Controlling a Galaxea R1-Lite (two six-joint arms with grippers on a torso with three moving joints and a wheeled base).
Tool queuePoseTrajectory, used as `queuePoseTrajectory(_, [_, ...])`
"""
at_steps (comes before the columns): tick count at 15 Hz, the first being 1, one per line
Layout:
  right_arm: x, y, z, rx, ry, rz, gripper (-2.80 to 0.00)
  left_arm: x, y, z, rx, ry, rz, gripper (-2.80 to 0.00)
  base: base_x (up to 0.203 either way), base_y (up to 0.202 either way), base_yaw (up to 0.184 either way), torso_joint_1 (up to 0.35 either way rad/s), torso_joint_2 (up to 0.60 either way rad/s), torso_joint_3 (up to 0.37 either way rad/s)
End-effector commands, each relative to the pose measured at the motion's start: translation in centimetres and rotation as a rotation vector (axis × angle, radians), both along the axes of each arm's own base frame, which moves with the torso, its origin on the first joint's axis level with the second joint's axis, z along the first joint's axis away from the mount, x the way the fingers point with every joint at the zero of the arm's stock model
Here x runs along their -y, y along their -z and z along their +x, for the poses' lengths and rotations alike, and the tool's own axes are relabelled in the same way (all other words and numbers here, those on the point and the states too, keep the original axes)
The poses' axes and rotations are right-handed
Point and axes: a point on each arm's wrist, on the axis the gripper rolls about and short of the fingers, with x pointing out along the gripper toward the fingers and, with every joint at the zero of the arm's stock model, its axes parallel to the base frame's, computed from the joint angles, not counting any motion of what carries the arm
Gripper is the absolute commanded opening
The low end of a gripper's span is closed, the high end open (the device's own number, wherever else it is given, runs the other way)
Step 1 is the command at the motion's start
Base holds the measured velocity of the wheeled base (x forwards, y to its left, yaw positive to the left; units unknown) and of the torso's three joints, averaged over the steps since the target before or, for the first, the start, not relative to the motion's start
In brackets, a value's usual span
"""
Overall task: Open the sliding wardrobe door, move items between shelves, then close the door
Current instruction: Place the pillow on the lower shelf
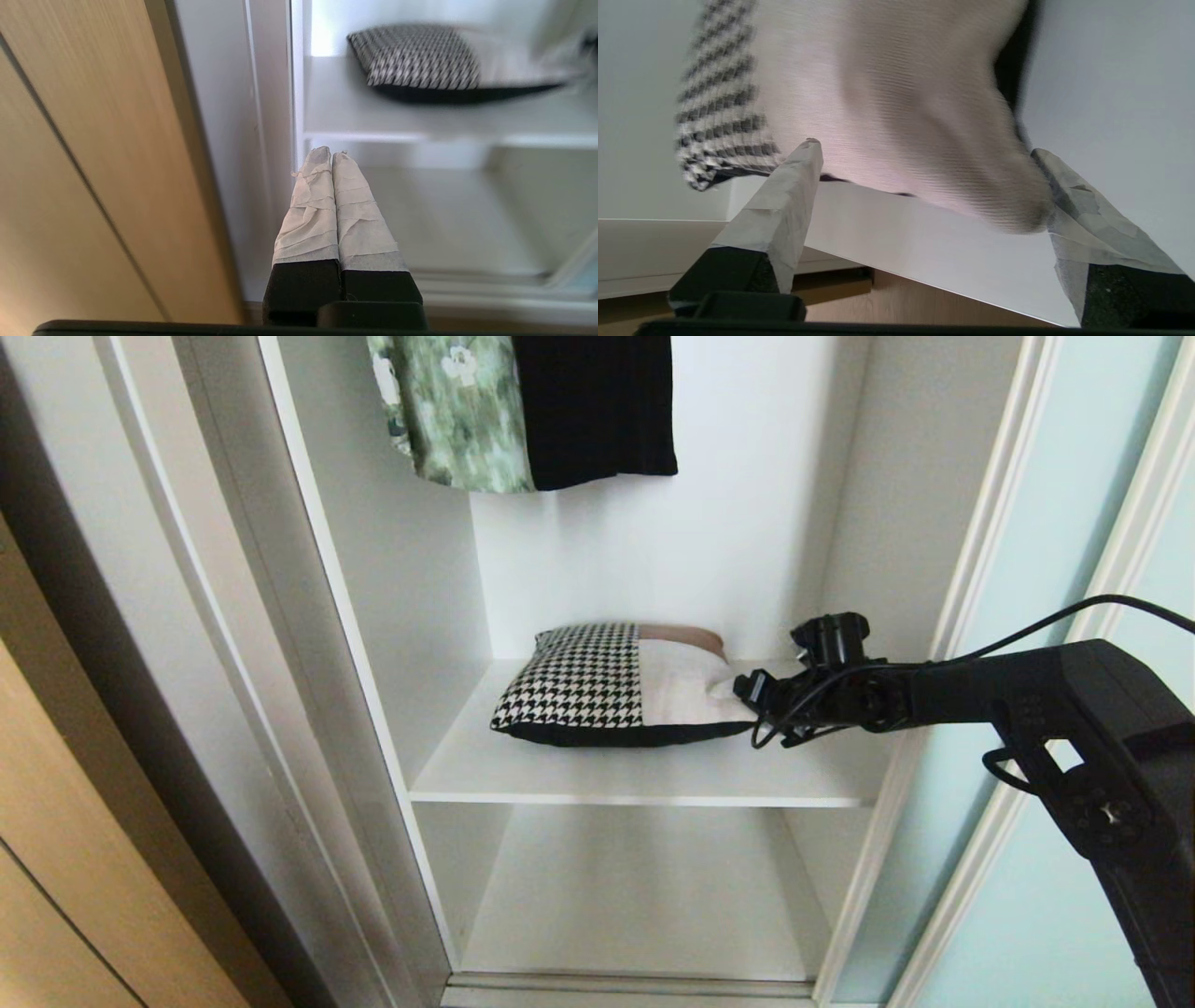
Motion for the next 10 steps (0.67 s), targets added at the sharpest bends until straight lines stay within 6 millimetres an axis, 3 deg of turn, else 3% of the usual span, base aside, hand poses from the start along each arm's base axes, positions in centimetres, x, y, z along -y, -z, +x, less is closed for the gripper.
queuePoseTrajectory(1, [0.1,0.4,0.1,-0.013,-0.008,0.01,0.0,0.0,-2.7,2.7,-0.093,0.012,-0.042,-2.8,0.0,0.0,0.0,0.0,0.0,0.0])
queuePoseTrajectory(6, [0.5,0.0,0.3,0.011,-0.009,0.018,0.0,0.4,-5.3,8.8,-0.204,0.121,-0.124,-2.8,0.0,0.0,0.0,0.0,0.0,0.0])
queuePoseTrajectory(10, [0.4,-0.1,0.5,0.045,-0.038,0.042,0.0,0.8,-6.5,14.2,-0.276,0.307,-0.175,-2.8,0.0,0.0,0.0,0.0,0.0,0.0])
